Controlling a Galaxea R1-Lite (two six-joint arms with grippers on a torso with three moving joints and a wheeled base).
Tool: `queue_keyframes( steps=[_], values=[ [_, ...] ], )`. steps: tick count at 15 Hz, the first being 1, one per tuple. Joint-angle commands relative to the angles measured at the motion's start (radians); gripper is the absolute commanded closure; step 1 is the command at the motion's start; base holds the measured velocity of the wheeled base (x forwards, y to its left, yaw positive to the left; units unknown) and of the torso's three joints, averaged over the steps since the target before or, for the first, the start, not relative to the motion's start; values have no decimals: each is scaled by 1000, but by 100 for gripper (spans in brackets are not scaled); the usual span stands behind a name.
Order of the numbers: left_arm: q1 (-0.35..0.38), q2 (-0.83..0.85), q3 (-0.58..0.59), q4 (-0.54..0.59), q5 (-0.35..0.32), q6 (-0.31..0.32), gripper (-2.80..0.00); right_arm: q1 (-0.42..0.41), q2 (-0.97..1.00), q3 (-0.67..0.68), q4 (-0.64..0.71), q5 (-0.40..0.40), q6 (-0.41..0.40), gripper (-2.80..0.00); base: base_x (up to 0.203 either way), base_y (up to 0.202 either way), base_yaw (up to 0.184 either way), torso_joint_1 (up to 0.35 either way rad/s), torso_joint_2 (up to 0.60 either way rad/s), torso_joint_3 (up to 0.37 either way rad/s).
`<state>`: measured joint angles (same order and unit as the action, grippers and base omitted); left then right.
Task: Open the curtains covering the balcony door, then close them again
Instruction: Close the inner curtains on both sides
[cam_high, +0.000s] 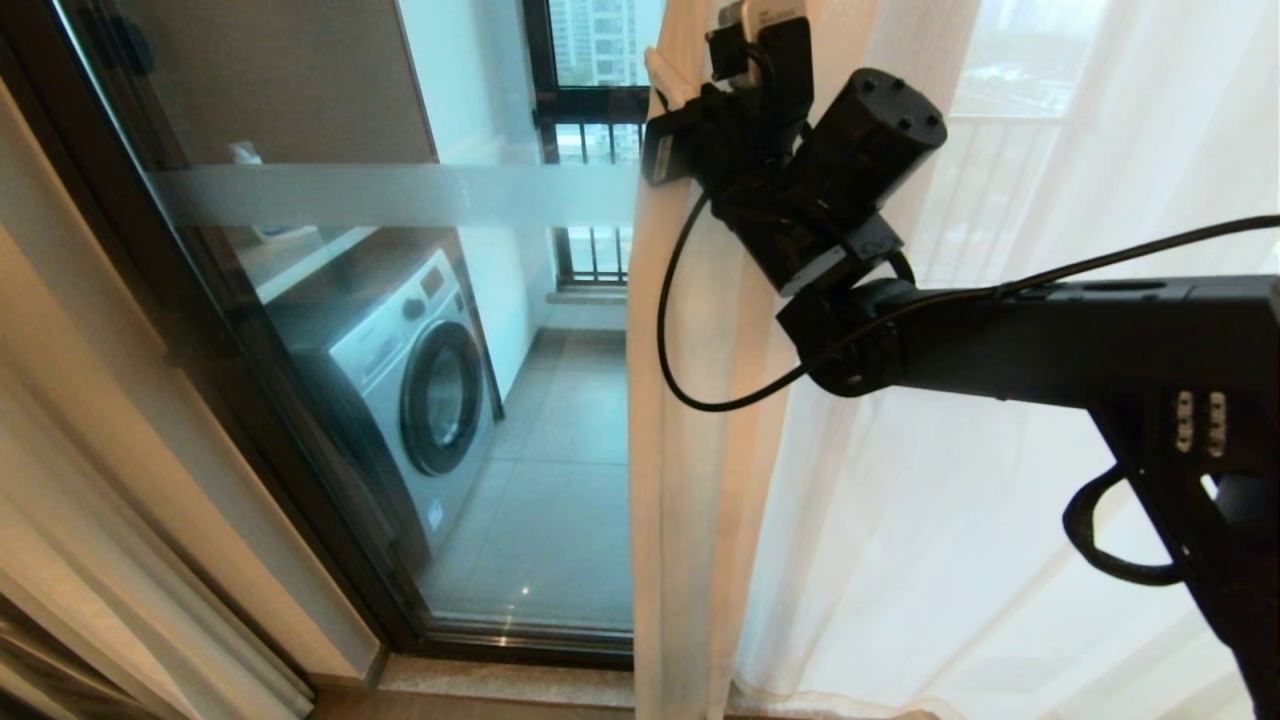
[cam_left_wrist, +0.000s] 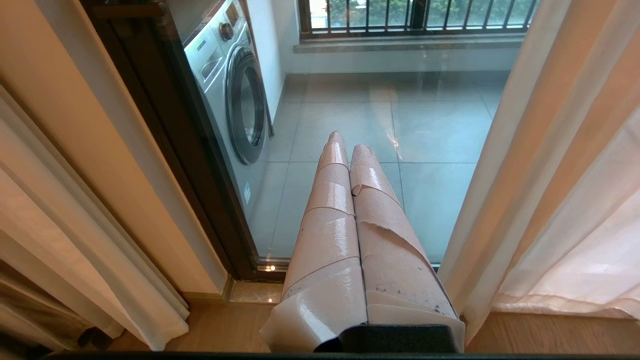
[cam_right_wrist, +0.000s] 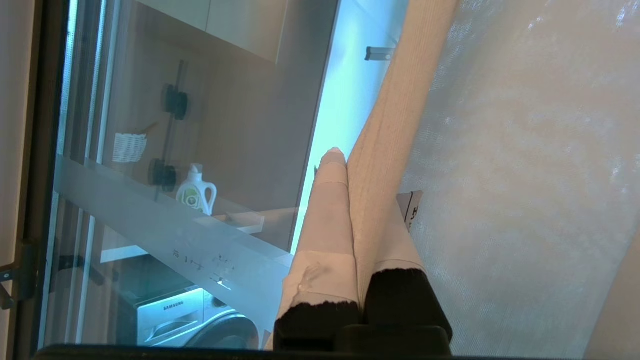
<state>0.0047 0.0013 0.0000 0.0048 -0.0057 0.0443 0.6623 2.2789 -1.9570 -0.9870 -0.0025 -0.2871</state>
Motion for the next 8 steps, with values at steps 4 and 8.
queue_keyframes(
  steps=[4,8],
  values=[
    [1,0,0,0,0,0,0,-3,-11,0,-1,-19,-3,0,0,0,0,0,0,0],
    [0,0,0,0,0,0,0,-6,-19,0,-5,-20,-1,-280,0,0,0,0,0,0]
  ],
)
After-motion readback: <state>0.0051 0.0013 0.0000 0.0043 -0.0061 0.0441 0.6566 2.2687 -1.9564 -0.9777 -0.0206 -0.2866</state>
